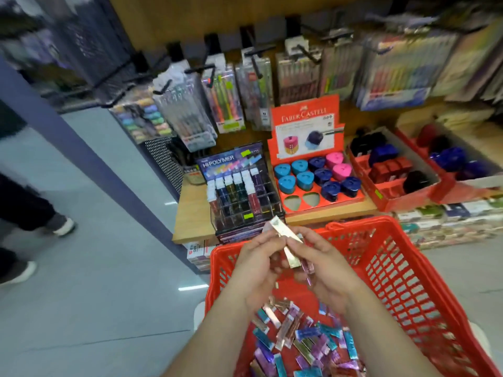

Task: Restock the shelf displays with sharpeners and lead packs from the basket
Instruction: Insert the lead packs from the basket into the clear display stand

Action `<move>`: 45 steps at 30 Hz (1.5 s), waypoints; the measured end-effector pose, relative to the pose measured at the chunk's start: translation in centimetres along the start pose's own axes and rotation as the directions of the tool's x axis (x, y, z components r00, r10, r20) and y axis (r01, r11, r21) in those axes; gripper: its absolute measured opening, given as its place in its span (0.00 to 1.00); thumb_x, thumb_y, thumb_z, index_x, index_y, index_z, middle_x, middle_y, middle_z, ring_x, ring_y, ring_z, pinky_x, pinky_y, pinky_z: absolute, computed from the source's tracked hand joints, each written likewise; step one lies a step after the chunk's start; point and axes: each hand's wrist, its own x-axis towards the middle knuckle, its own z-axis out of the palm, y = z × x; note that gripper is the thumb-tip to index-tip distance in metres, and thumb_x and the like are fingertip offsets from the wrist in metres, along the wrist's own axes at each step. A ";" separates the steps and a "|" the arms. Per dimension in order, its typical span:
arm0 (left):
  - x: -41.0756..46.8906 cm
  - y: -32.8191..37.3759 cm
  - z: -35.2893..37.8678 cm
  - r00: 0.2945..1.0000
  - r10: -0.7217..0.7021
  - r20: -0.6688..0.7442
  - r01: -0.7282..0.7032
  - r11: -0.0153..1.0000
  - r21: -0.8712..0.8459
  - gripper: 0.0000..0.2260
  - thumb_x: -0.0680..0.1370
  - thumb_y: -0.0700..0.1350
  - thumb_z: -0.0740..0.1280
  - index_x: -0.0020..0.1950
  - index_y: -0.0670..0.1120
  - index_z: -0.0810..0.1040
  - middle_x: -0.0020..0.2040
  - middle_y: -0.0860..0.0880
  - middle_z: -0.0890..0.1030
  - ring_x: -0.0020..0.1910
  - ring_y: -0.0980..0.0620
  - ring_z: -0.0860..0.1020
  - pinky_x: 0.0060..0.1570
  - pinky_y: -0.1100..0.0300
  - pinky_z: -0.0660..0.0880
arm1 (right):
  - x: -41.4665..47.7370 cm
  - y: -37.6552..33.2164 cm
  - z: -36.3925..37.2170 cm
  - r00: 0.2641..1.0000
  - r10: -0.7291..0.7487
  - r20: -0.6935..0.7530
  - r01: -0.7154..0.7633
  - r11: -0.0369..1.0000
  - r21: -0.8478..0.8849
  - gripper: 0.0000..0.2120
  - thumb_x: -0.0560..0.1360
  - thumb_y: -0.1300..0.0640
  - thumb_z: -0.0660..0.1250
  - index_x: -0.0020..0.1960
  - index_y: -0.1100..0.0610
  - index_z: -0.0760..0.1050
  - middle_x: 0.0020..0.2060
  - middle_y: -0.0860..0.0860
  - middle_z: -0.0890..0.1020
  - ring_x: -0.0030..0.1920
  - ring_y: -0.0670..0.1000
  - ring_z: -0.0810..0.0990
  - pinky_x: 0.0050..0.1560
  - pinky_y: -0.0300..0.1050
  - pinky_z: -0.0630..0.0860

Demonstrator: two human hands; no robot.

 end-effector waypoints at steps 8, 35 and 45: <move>-1.5 8.1 -2.2 0.993 0.114 0.037 -0.120 0.950 0.290 0.06 0.76 0.38 0.69 0.52 0.43 0.80 0.39 0.45 0.81 0.38 0.51 0.80 0.41 0.58 0.78 | -0.3 -2.7 3.4 0.986 -0.166 0.022 0.167 0.953 -0.255 0.13 0.75 0.62 0.69 0.57 0.49 0.79 0.37 0.52 0.82 0.29 0.47 0.77 0.20 0.33 0.59; 12.9 13.6 -10.1 0.805 0.564 0.184 -0.199 -0.035 0.979 0.07 0.76 0.48 0.70 0.50 0.48 0.84 0.46 0.52 0.85 0.45 0.53 0.80 0.51 0.56 0.77 | 5.5 -1.3 2.3 0.998 0.030 -0.050 -0.033 0.998 -0.046 0.18 0.67 0.62 0.72 0.55 0.67 0.75 0.42 0.61 0.75 0.24 0.44 0.69 0.19 0.35 0.59; 14.2 12.0 -10.1 0.801 0.521 0.295 -0.209 -0.217 0.953 0.02 0.75 0.45 0.71 0.44 0.47 0.80 0.44 0.51 0.80 0.45 0.53 0.71 0.47 0.63 0.62 | 5.7 -1.4 3.0 0.995 0.000 -0.104 0.001 1.000 0.015 0.20 0.63 0.61 0.73 0.53 0.65 0.76 0.36 0.57 0.76 0.24 0.42 0.65 0.18 0.33 0.58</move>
